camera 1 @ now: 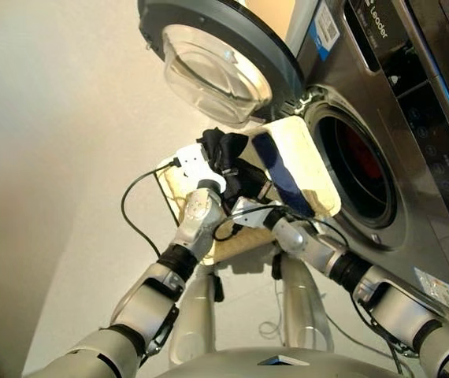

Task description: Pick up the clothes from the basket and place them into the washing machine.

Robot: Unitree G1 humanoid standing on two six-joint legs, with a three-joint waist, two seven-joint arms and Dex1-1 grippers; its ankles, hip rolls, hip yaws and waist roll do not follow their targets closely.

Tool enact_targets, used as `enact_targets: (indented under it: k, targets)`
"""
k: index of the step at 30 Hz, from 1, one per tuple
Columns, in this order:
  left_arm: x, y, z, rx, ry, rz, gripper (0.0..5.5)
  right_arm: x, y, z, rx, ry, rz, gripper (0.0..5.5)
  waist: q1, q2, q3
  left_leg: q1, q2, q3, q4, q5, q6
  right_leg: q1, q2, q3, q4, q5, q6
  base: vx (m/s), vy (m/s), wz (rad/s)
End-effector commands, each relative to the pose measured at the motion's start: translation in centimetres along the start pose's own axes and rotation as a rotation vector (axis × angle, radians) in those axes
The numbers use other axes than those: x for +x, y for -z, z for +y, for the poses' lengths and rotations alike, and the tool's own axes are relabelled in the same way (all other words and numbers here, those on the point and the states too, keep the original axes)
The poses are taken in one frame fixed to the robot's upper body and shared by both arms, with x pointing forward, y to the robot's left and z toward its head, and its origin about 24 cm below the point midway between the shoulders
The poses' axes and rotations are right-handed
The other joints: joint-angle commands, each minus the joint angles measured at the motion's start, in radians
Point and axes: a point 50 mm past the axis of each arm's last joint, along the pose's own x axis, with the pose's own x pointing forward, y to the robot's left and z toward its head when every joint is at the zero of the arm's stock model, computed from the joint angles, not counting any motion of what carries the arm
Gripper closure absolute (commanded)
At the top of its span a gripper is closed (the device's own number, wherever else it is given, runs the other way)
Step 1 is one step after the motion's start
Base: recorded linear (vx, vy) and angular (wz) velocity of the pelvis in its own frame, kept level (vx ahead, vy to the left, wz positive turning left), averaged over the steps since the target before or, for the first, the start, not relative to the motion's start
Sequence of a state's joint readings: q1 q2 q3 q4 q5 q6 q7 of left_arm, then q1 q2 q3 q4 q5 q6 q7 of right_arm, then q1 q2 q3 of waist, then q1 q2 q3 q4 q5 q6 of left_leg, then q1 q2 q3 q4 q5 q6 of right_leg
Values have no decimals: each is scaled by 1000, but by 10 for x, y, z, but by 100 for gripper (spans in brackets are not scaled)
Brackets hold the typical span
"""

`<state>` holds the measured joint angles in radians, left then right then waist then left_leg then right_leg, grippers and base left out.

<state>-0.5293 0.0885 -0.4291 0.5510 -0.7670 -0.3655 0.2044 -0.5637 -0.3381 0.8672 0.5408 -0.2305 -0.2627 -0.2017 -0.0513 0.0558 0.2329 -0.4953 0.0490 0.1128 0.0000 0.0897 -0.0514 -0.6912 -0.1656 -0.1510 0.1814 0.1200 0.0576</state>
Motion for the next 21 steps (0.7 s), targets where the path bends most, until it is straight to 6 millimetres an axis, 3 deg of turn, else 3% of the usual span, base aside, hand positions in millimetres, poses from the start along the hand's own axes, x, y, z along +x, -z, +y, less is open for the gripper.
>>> enact_targets:
  k: [1, 5, 6, 7, 10, 11, 12, 21]
  targets:
    - [1, -28, -36, -119, 126, -160, 550, 17, -20, -8, -9, 93, -71, 0, 3, 27, -7, 21, -56, -8, -24, -12, 21, 101, 52, -32, -157, 76, 49, 0, 0, 0]
    - [-8, -27, -44, -191, 162, -159, 550, 15, -6, -11, -26, 160, -5, 0, 15, 44, -15, 20, -60, -16, -27, -8, 23, 103, 46, -40, -153, 72, 50, 0, 0, 0]
    - [-9, -29, -39, -233, 135, -165, 550, 19, -22, -27, -5, 248, -74, 0, 17, 48, -16, 18, -60, -16, -27, -7, 24, 98, 47, -39, -152, 73, 49, 0, 0, 0]
    - [-12, -29, -41, -247, 149, -158, 550, 18, -26, -27, -23, 226, -87, 0, 16, 50, -16, 18, -60, -15, -29, -7, 25, 97, 48, -39, -151, 73, 49, 0, 0, 0]
    - [-15, -35, -49, -237, 213, -165, 550, 13, -25, -27, -29, 215, -87, 0, 14, 53, -16, 12, -60, -16, -31, -6, 27, 89, 48, -41, -152, 74, 49, 0, 0, 0]
    - [-18, -36, -52, -222, 242, -165, 550, 9, -23, -24, -17, 200, -76, 330, 15, 54, -19, 8, -59, -18, -29, -5, 28, 86, 48, -40, -152, 74, 48, 0, 0, 0]
    - [-18, -36, -52, -222, 242, -165, 550, 9, -23, -24, -17, 200, -76, 550, 15, 53, -19, 7, -59, -18, -29, -5, 28, 85, 48, -40, -152, 74, 48, 0, 0, 0]
    - [-20, -38, -53, -221, 250, -168, 550, 5, -23, -27, 29, 247, -74, 550, 15, 55, -33, -2, -58, -23, -29, -3, 30, 80, 50, -40, -151, 72, 48, 0, 0, 0]
